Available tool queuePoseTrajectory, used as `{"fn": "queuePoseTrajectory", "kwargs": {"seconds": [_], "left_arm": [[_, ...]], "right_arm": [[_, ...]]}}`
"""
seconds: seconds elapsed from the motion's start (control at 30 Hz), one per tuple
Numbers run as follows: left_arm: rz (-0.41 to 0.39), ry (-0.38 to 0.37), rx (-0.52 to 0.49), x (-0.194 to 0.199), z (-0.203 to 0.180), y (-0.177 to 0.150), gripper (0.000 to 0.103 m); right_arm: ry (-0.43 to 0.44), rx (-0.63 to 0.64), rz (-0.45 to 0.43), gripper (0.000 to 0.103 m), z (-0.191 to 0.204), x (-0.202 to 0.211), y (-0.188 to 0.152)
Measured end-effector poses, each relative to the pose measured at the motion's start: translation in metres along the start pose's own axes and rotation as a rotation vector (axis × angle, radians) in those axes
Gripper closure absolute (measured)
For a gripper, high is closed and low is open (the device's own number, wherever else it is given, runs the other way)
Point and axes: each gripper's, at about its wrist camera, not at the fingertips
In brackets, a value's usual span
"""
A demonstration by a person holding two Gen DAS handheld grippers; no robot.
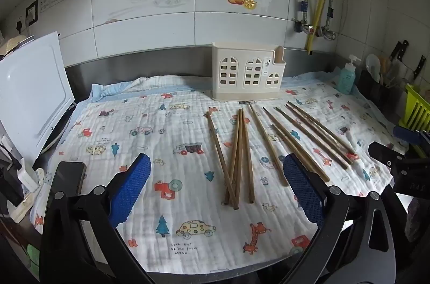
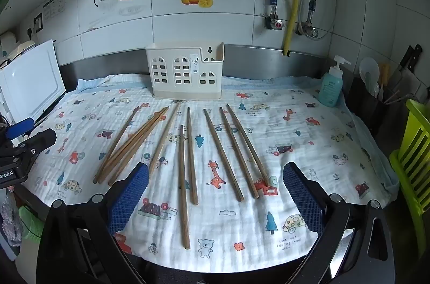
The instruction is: Organize utensils
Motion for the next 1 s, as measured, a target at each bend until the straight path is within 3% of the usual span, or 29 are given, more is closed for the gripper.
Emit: {"fn": "queuePoseTrajectory", "kwargs": {"seconds": [1.0], "left_arm": [[0.014,0.004,-0.005,-0.0016,-0.0007,0.0046,0.005]], "right_arm": [[0.002,-0.01,-0.023,0.006,0.0002,0.003,0.0015]]}}
Point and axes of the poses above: each gripper's, at about its wrist camera, not at the fingertips, and x roughly against the way its jaws point, z to its left, y to its top, and after that the axes turned 13 degrees about -y, right-handed
